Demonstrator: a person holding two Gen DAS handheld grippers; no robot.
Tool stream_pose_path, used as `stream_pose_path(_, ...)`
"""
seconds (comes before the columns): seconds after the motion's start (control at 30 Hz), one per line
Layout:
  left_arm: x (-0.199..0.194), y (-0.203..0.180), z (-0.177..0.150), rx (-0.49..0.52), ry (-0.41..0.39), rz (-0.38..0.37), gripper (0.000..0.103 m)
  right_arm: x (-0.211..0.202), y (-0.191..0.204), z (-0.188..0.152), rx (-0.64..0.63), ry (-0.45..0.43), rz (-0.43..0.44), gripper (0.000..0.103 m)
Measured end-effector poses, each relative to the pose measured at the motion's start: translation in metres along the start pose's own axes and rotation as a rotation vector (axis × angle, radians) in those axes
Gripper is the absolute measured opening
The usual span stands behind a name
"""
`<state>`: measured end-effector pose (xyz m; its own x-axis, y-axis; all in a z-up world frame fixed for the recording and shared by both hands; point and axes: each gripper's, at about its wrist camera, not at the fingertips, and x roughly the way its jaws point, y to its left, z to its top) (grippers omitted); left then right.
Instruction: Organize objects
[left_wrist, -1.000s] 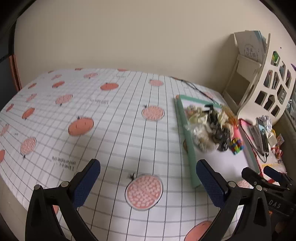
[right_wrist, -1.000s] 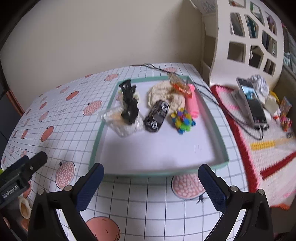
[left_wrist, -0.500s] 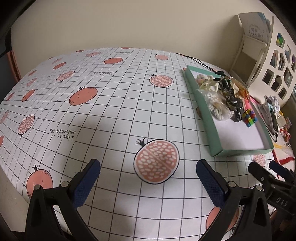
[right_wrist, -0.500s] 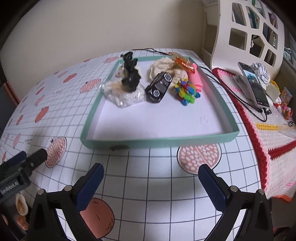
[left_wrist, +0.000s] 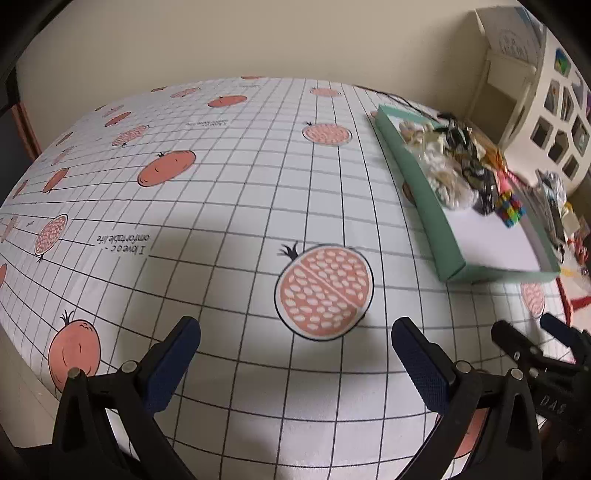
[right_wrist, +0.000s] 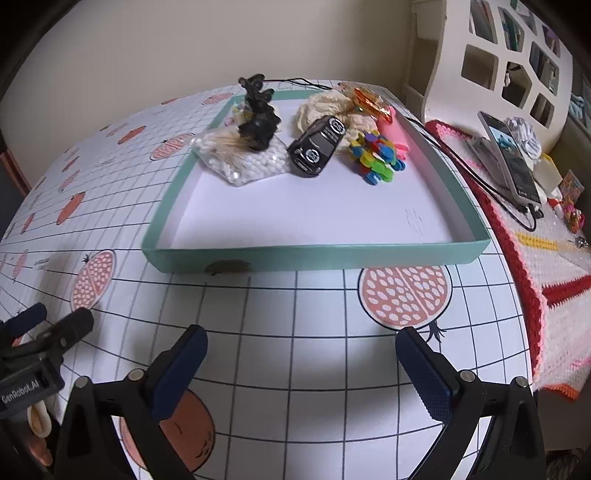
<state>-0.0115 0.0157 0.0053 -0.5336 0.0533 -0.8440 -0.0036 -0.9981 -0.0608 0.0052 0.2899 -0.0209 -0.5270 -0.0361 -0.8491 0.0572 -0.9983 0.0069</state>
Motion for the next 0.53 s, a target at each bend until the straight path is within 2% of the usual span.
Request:
stream_pose_path(0.1, 0.007, -0.002, -0.002, 0.005, 0.030, -0.007, 0.103, 0.003, -0.003, -0.001, 0.008, 0.006, -0.008, 0.103)
stream_pose_path(0.53, 0.008, -0.012, -0.008, 0.039, 0.018, 0.037, 0.103, 0.004, -0.002, -0.001, -0.001, -0.002, -0.022, 0.103)
